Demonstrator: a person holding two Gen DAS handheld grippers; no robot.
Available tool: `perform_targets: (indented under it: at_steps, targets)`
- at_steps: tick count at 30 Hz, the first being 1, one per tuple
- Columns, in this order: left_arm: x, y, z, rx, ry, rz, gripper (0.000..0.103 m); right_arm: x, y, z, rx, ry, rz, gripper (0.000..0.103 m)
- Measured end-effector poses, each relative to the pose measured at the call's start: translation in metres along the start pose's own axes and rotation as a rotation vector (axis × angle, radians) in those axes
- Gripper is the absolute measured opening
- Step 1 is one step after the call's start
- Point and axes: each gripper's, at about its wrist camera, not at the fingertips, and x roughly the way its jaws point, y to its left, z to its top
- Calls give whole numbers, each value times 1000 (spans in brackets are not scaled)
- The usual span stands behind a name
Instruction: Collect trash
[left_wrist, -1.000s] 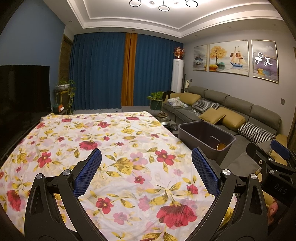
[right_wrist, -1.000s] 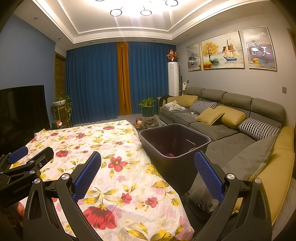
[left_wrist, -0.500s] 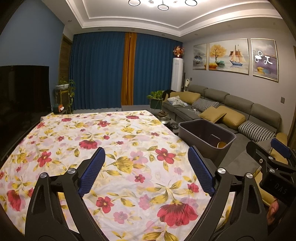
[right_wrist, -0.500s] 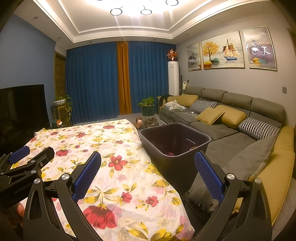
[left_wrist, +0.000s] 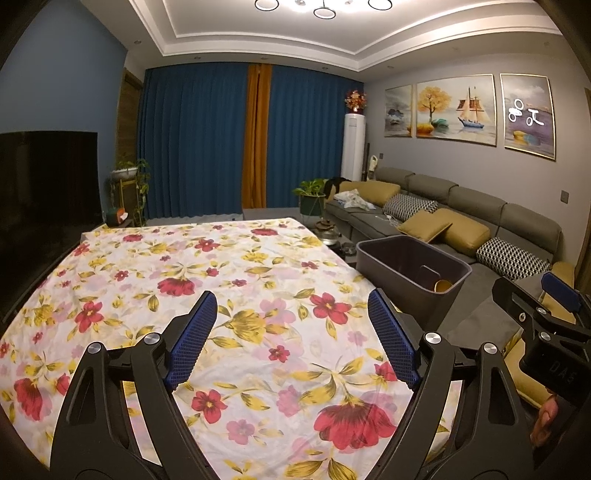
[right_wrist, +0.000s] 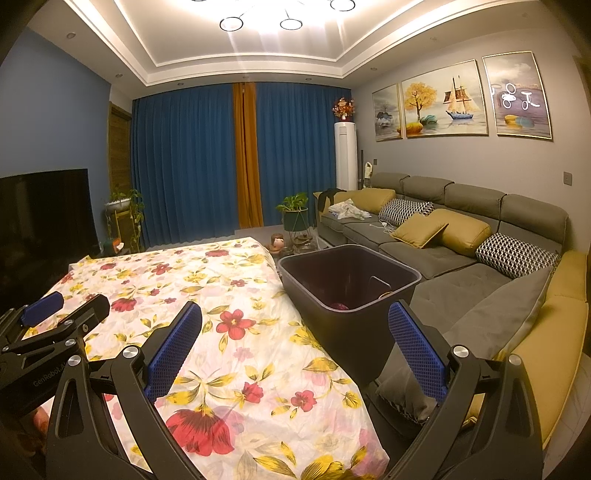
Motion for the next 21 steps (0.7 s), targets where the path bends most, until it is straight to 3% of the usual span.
perform_targets:
  at_steps: [21]
  targets:
    - [0,0,0,0,1,0,82,-1,2,-2,4,-3,-1,97]
